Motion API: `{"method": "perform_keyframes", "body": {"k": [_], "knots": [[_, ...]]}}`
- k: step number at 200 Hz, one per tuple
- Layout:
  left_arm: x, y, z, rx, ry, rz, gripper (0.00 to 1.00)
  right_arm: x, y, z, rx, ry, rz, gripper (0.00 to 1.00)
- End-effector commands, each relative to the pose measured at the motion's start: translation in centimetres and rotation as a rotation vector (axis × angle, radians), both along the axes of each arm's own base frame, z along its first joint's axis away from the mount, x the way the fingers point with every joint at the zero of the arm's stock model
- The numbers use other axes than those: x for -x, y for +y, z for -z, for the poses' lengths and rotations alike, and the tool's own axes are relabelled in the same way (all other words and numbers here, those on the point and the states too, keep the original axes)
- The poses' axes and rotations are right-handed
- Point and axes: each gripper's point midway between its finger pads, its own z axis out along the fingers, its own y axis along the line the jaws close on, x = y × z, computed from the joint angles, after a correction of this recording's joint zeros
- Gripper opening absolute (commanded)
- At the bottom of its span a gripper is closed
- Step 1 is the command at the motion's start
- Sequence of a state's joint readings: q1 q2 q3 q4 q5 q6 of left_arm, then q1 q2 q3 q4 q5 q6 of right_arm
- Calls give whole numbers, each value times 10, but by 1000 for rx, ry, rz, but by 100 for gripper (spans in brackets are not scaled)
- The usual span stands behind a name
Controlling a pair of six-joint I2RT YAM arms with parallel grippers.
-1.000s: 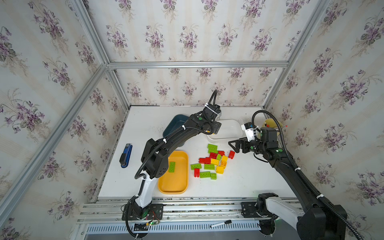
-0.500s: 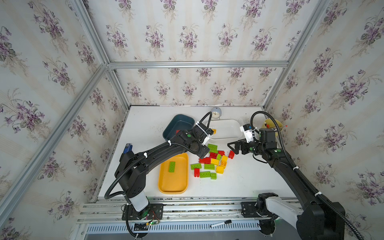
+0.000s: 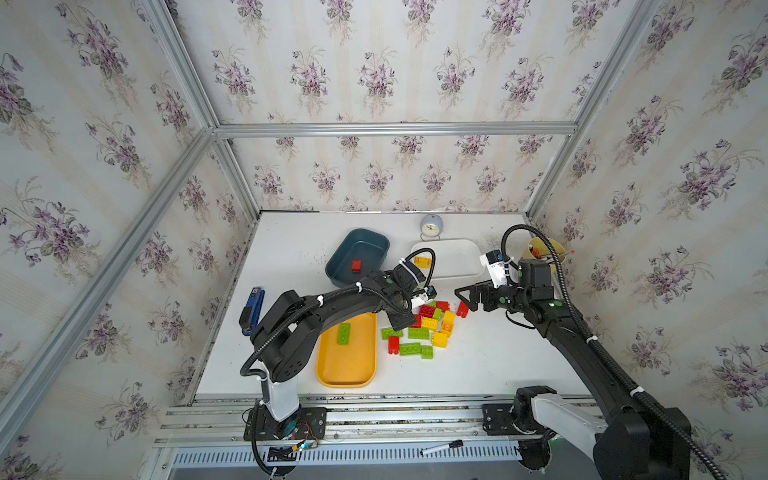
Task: Sort the legos into containers by color
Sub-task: 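Lower the left gripper onto a red brick in the pile and grasp it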
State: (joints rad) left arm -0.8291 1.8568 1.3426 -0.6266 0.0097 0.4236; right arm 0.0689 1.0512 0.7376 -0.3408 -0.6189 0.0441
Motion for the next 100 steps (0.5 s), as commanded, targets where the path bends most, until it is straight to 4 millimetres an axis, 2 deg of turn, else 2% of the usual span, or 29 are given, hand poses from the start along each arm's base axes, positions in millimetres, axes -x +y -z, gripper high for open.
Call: {"method": "perform_keyframes", "body": {"k": [1, 33, 64, 100], "knots": [[-1, -10, 7, 7, 2, 86, 68, 0, 0, -2, 9, -11, -5, 100], [-3, -13, 15, -9, 6, 111, 64, -1, -1, -3, 16, -11, -8, 100], [-1, -7, 31, -49, 24, 115, 64, -2, -1, -3, 19, -12, -6, 100], [-5, -7, 38, -68, 21, 109, 63, -2, 0, -4, 18, -10, -12, 100]]}}
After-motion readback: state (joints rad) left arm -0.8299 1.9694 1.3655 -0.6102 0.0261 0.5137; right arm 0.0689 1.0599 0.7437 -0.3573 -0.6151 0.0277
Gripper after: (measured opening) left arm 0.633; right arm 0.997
